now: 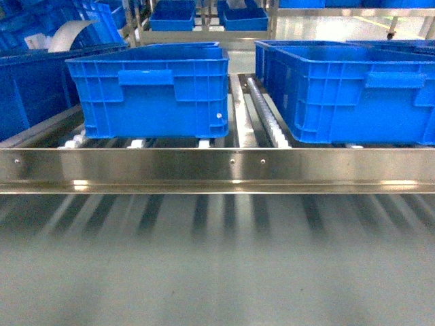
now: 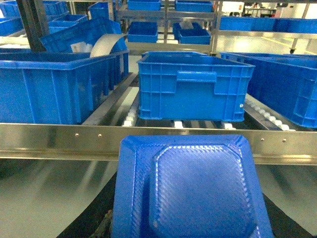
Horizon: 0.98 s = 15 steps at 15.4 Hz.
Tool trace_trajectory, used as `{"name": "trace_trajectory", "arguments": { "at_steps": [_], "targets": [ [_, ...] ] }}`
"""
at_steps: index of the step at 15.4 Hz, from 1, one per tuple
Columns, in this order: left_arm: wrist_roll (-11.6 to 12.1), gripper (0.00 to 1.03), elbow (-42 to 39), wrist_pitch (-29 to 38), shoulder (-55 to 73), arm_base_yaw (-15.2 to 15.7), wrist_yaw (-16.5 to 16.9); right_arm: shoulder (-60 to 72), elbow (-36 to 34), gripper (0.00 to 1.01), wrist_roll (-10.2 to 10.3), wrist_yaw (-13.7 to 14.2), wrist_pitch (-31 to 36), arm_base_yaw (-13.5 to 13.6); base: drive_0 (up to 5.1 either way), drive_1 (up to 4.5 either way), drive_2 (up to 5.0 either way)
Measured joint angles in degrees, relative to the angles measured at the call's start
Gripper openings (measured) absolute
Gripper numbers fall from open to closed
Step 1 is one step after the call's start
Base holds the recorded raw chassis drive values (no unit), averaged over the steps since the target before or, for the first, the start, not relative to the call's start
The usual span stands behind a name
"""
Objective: Sort blue parts and orange caps into right shelf containers
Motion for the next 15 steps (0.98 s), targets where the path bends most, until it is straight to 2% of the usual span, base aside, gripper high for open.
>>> {"name": "trace_trajectory", "arguments": {
  "at_steps": [15],
  "targets": [
    [0.0, 0.43, 0.0, 0.0, 0.0, 0.0, 0.0, 0.0, 0.0, 0.45, 0.0, 0.0, 0.0, 0.0, 0.0, 4.3, -4.3]
  ]
}}
